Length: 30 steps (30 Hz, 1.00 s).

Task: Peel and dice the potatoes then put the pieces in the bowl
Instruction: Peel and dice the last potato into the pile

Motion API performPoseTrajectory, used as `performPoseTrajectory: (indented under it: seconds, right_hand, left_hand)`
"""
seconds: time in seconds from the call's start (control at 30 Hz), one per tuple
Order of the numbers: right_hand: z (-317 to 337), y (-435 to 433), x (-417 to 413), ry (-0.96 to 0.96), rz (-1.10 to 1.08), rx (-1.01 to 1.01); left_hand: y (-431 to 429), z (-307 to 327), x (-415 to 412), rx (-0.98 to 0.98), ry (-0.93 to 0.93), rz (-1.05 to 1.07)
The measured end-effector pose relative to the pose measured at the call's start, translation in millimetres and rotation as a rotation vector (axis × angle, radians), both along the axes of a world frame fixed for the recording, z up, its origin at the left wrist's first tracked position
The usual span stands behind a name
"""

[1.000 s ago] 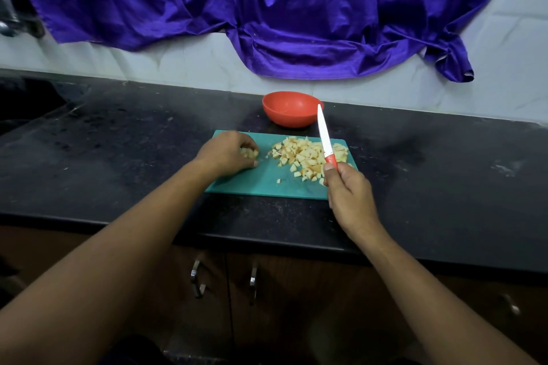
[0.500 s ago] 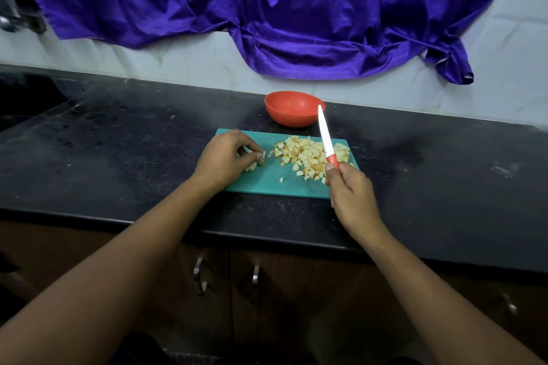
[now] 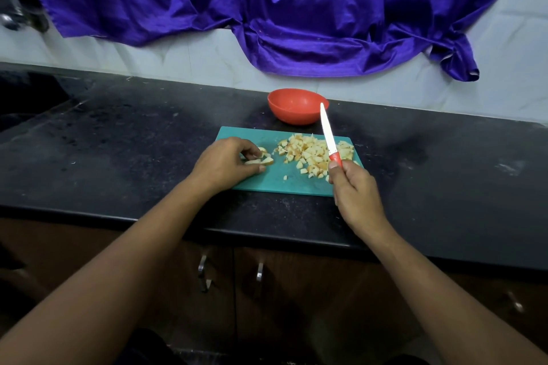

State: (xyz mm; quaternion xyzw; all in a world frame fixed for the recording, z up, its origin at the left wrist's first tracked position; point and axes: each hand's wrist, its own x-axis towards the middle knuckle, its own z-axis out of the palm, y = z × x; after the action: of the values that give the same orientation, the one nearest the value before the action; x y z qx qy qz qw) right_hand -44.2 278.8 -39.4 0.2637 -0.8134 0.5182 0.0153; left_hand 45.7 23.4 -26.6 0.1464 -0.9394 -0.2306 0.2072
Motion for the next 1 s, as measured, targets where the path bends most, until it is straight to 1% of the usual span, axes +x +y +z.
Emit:
performPoseTrajectory:
  seconds: [0.1,0.17,0.27,0.47,0.63,0.7,0.87,1.0]
  right_hand:
    - [0.2,-0.5,0.1,0.006,-0.002,0.008]
    - [0.5,-0.1,1.0,0.016,-0.007,0.013]
    - [1.1,0.1,1.5,0.016,-0.011,0.022]
    - [2.0,-0.2,2.0,0.023,-0.006,0.037]
    - [3.2,-0.2,5.1,0.04,-0.015,0.045]
    - [5.7,-0.7,8.5,0.076,-0.011,0.101]
    - [8.4,-3.5,22.5,0.286,0.024,0.368]
    - [15.2,-10.2,39.5,0.389,0.082,0.469]
  left_hand:
    - [10.1,1.2,-4.3,-0.097,-0.024,-0.002]
    - [16.6,2.1,-7.7,-0.125,-0.014,0.008]
    - [19.7,2.1,-10.9,-0.131,0.012,0.013]
    - [31.7,-1.1,-4.5,-0.16,0.038,-0.049]
    - [43.6,-12.4,1.7,-0.087,0.076,-0.043]
    - [44.6,-15.2,3.9,-0.069,0.098,-0.03]
    - [44.0,-15.1,5.2,-0.005,0.09,-0.01]
    - [43.0,-15.9,5.8,0.037,0.088,-0.01]
